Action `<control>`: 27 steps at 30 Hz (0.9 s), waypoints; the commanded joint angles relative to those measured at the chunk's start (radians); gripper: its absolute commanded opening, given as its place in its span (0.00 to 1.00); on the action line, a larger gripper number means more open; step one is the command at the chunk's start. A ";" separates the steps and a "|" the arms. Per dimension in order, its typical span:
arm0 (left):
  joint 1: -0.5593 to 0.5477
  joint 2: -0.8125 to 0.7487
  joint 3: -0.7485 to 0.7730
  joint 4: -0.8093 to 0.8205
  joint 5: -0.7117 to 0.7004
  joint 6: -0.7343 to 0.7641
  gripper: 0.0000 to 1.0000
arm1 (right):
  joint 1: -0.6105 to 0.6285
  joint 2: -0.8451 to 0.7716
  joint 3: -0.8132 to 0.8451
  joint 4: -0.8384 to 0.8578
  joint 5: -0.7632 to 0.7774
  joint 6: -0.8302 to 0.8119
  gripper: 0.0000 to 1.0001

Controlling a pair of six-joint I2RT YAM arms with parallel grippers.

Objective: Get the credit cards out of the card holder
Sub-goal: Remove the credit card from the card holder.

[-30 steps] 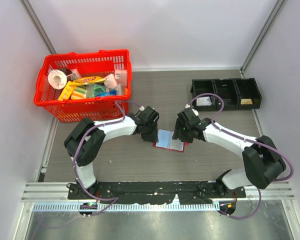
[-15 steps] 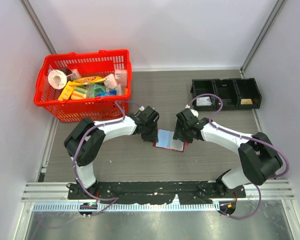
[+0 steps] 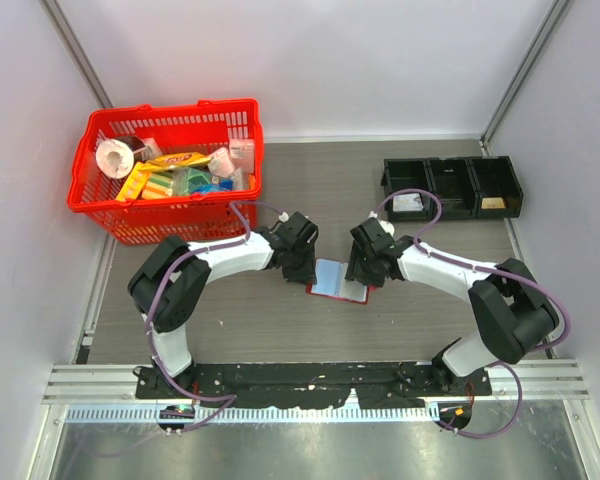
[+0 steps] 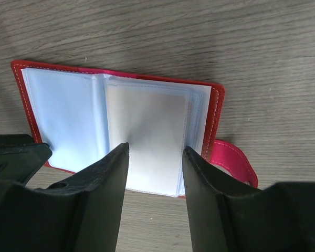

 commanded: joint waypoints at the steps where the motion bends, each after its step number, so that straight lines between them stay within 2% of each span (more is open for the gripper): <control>1: -0.003 0.025 0.014 -0.020 0.008 0.013 0.35 | 0.004 0.028 -0.006 0.046 -0.031 0.000 0.50; 7: -0.015 0.037 0.030 -0.020 0.019 0.015 0.34 | 0.004 0.022 -0.009 0.095 -0.087 0.000 0.47; 9: -0.022 0.042 0.033 -0.022 0.020 0.016 0.34 | 0.004 0.020 -0.012 0.134 -0.165 -0.006 0.47; 15: -0.023 0.043 0.034 -0.019 0.025 0.016 0.33 | 0.005 0.005 0.002 0.210 -0.254 -0.011 0.44; 27: -0.023 0.037 0.033 -0.016 0.023 0.016 0.33 | 0.036 -0.033 0.103 0.246 -0.320 -0.014 0.41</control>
